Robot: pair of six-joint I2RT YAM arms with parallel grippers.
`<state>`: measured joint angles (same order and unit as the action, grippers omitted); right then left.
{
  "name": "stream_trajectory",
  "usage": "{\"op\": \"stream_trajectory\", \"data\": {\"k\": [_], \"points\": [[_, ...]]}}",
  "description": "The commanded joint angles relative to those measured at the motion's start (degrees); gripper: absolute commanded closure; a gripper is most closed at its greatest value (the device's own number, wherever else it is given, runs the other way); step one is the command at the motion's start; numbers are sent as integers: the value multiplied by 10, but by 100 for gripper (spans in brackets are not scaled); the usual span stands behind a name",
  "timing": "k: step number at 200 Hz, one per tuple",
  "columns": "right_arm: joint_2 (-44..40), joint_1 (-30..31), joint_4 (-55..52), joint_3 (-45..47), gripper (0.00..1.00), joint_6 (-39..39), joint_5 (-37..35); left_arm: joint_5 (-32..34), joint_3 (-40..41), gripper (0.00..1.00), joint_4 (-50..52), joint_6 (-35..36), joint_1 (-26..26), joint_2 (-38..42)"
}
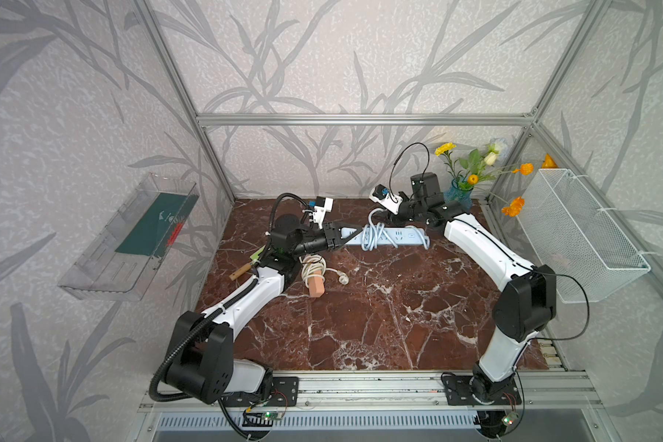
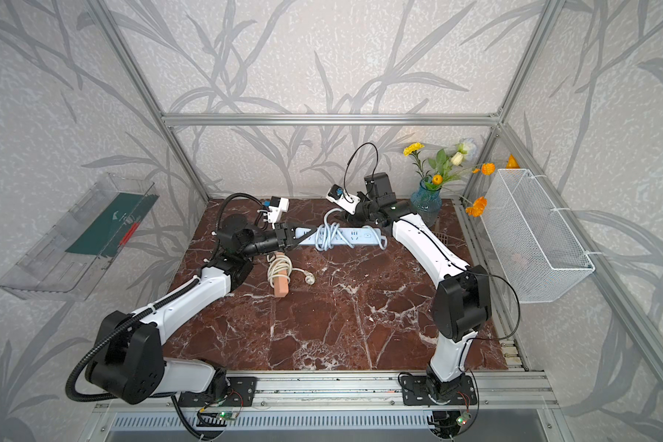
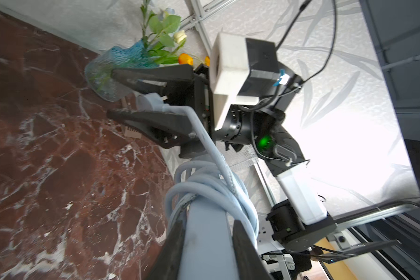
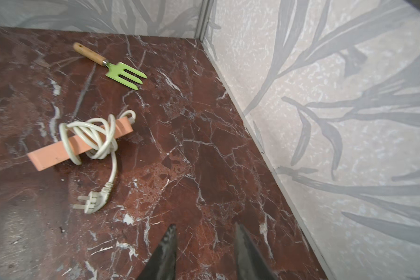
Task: Wrap the cord around the power strip
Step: Wrap the power cord around the power strip, then place the power strip at the center of the board.
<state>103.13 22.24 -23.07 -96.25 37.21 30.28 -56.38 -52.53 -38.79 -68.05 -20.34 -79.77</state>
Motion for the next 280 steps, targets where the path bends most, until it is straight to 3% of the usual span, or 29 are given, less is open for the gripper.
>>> {"op": "stream_trajectory", "data": {"k": [1,45,70,89,109,150,174,189,219,235,255,280], "points": [[33,-28,-55,-30,97,-19,101,-61,-52,100,-235,-107,-8,15],[44,-31,-117,-35,86,-35,195,-41,-66,100,-219,-93,-3,3],[-8,-30,47,90,89,-139,200,6,-72,100,-231,-95,6,-14],[-39,-31,214,188,93,-286,190,54,-71,100,-259,-113,13,-29],[-50,-22,332,266,98,-443,95,105,-65,100,-246,-110,16,-41],[-112,39,360,360,100,-586,-43,244,-14,100,-155,-29,16,-38],[-149,56,521,460,100,-758,-82,298,17,100,-144,19,9,-35],[-166,72,586,498,100,-824,-127,320,33,100,-133,45,2,-30],[-194,110,593,502,92,-843,-177,339,53,100,-95,97,-16,-25],[-194,109,596,496,89,-851,-166,312,58,100,-138,60,-18,-44],[-189,98,514,465,88,-781,-146,280,52,100,-184,7,-17,-66],[-176,75,442,460,87,-741,-110,293,51,100,-149,7,-15,-65]]}}
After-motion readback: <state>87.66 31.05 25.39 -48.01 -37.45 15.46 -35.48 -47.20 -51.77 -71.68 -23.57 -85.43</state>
